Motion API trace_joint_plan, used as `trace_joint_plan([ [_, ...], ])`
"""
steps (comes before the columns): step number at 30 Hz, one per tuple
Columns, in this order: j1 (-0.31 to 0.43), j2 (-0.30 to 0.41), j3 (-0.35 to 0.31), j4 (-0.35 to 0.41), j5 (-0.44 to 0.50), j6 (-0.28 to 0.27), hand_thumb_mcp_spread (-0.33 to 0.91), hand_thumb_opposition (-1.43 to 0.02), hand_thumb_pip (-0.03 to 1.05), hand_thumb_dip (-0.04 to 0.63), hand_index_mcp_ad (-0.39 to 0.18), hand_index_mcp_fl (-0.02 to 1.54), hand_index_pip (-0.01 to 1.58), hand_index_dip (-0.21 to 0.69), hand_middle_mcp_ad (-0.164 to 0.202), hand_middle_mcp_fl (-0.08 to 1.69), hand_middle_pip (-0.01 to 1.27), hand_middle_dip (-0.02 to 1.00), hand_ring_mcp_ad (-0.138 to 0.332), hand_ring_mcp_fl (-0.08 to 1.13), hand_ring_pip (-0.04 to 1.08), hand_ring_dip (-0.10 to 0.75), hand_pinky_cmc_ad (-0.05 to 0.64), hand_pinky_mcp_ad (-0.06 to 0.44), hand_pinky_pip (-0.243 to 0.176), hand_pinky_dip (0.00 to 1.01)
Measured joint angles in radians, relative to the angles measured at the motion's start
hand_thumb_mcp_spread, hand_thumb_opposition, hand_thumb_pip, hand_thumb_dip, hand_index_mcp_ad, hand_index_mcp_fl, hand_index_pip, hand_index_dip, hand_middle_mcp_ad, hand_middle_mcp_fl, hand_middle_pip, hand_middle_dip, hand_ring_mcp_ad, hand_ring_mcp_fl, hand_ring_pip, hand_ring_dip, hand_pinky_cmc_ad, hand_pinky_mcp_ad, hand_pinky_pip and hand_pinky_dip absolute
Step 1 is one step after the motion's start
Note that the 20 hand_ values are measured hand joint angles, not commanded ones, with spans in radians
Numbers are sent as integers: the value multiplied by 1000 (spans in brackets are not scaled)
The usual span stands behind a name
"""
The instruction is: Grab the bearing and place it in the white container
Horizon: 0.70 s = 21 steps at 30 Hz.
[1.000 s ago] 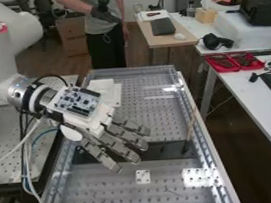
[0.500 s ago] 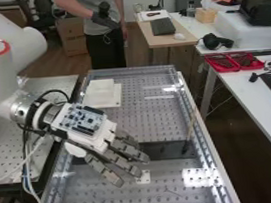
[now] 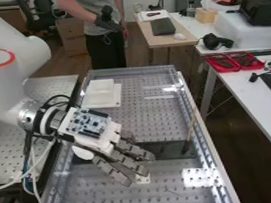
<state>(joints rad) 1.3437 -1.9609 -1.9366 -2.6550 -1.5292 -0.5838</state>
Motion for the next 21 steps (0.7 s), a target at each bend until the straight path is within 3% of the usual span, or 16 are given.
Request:
trace_joint_plan([
  [11, -3, -30, 4, 37, -9, -40, 375, -845, 719, 253, -68, -5, 1480, 332, 70, 10, 124, 140, 159, 0, 75, 38, 396, 295, -93, 195],
  [21, -6, -38, -11, 71, -36, -87, 372, -845, 716, 251, -73, -10, 1506, 333, 70, 12, 124, 147, 159, -3, 84, 47, 393, 295, -93, 178],
])
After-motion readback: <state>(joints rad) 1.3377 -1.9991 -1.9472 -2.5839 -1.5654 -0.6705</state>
